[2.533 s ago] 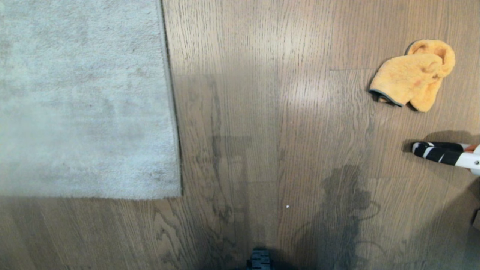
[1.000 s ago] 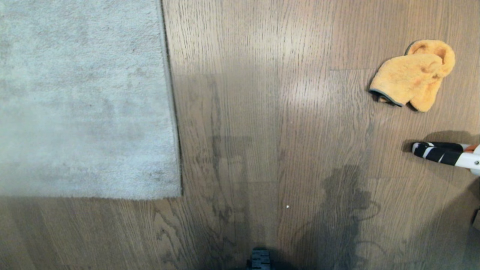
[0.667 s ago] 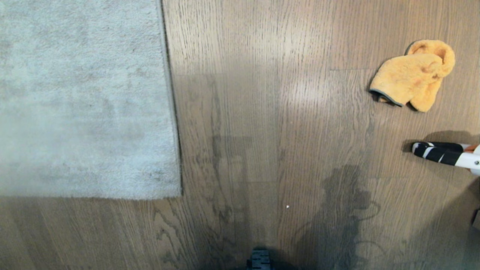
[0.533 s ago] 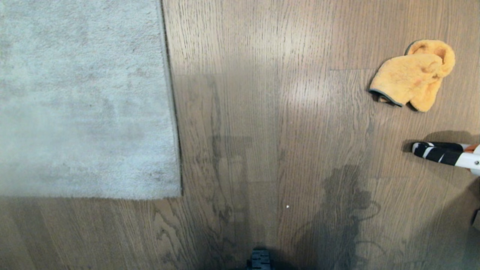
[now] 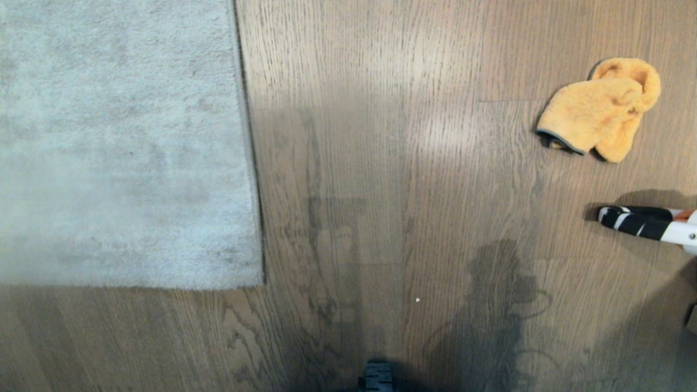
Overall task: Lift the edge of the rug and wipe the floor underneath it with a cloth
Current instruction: Pick up the rag
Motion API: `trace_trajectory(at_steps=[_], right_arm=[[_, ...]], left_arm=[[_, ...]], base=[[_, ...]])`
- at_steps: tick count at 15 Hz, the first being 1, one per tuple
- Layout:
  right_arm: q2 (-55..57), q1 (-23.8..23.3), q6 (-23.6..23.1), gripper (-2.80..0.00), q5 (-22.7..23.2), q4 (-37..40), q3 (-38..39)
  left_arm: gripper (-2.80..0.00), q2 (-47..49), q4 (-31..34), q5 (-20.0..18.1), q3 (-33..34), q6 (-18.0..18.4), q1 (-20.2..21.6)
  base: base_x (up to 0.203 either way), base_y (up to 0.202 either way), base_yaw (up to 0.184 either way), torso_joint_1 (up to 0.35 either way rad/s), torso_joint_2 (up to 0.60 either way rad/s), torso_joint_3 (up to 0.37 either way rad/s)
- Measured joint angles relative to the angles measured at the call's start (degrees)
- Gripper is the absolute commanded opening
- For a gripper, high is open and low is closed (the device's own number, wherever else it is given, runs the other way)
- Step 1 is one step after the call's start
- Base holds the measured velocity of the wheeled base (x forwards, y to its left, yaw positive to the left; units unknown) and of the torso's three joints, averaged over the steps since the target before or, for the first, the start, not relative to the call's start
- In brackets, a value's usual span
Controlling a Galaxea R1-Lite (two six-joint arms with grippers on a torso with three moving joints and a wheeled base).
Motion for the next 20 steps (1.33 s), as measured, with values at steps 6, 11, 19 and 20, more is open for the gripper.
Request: trace_trajectory(at_steps=[6, 11, 19, 20], right_arm=[[4.2, 0.2, -0.4, -2.80, 3.1, 0.2, -5.0], [11.4, 1.4, -1.3, -2.80, 3.6, -0.1, -8.4], [29.8, 10.3, -3.0, -2.80, 3.6, -9.8, -12.7], [33.1, 11.2, -2.9, -2.80, 3.7, -12.8, -12.7]], left_arm=[[-2.80, 0.0, 0.0, 0.0, 0.0, 0.0, 0.0], [-2.80, 0.0, 0.0, 0.0, 0.0, 0.0, 0.0], [-2.80, 0.0, 0.0, 0.0, 0.0, 0.0, 0.0], [-2.80, 0.0, 0.0, 0.0, 0.0, 0.0, 0.0]], base=[[0.000, 0.000, 0.000, 0.000, 0.00, 0.000], [0.000, 0.000, 0.000, 0.000, 0.00, 0.000], [0.000, 0.000, 0.000, 0.000, 0.00, 0.000], [0.000, 0.000, 0.000, 0.000, 0.00, 0.000]])
